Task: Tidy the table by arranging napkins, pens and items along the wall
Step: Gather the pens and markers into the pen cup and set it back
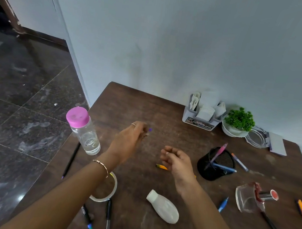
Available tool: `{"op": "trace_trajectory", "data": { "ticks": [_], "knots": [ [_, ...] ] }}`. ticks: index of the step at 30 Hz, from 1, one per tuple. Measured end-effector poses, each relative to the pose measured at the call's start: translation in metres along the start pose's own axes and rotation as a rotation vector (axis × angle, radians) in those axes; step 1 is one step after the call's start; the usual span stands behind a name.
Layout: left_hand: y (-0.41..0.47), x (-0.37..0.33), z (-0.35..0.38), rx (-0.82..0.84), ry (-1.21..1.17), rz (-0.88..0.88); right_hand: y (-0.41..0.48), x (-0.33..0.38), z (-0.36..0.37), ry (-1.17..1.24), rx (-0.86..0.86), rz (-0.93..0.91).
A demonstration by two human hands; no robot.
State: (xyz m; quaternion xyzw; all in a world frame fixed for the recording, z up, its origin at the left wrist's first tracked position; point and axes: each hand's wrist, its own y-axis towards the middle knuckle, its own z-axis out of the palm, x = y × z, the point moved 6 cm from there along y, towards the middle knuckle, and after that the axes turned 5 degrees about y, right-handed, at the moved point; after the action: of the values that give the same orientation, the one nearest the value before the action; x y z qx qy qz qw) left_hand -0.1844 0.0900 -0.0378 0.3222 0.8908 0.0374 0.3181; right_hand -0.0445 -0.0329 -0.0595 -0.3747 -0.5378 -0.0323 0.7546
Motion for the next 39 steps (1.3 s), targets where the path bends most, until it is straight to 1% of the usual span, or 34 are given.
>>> {"op": "trace_trajectory", "data": {
  "ticks": [1,3,5,6,7,10,14,18,21,25,27,29,31,35,39],
  "knots": [
    [0.002,-0.008,-0.007,-0.059,-0.178,-0.115,-0.001,-0.001,0.0,0.106,0.0,0.06],
    [0.003,-0.025,-0.017,-0.158,-0.646,-0.363,-0.006,0.003,0.002,0.296,0.026,0.127],
    [0.001,-0.045,-0.017,-0.188,-1.104,-0.554,-0.012,0.014,0.004,0.415,0.063,0.093],
    [0.0,-0.057,-0.015,-0.18,-1.24,-0.606,-0.017,0.023,0.005,0.448,0.076,0.037],
    [-0.001,-0.066,-0.012,-0.16,-1.317,-0.643,-0.021,0.032,0.003,0.469,0.072,-0.036],
    [-0.006,-0.093,0.0,-0.059,-1.447,-0.683,-0.038,0.059,-0.017,0.492,-0.042,-0.26],
    [-0.007,-0.133,0.022,0.123,-1.493,-0.663,-0.058,0.086,-0.062,0.438,-0.17,-0.463],
    [-0.004,-0.161,0.05,0.257,-1.44,-0.676,-0.069,0.101,-0.11,0.353,-0.284,-0.569],
    [-0.003,-0.173,0.071,0.308,-1.363,-0.717,-0.066,0.111,-0.149,0.243,-0.377,-0.62],
    [-0.008,-0.168,0.096,0.362,-1.269,-0.843,-0.053,0.118,-0.191,0.013,-0.467,-0.633],
    [-0.012,-0.16,0.105,0.365,-1.218,-0.902,-0.046,0.12,-0.205,-0.061,-0.492,-0.637],
    [-0.015,-0.154,0.11,0.376,-1.166,-0.937,-0.037,0.123,-0.211,-0.19,-0.516,-0.649],
    [-0.018,-0.149,0.112,0.381,-1.133,-0.956,-0.024,0.124,-0.213,-0.352,-0.521,-0.649],
    [-0.02,-0.142,0.114,0.366,-1.117,-0.989,0.001,0.12,-0.204,-0.557,-0.448,-0.619],
    [-0.022,-0.142,0.116,0.38,-1.11,-0.993,0.016,0.115,-0.189,-0.861,-0.383,-0.598]
  ]
}}
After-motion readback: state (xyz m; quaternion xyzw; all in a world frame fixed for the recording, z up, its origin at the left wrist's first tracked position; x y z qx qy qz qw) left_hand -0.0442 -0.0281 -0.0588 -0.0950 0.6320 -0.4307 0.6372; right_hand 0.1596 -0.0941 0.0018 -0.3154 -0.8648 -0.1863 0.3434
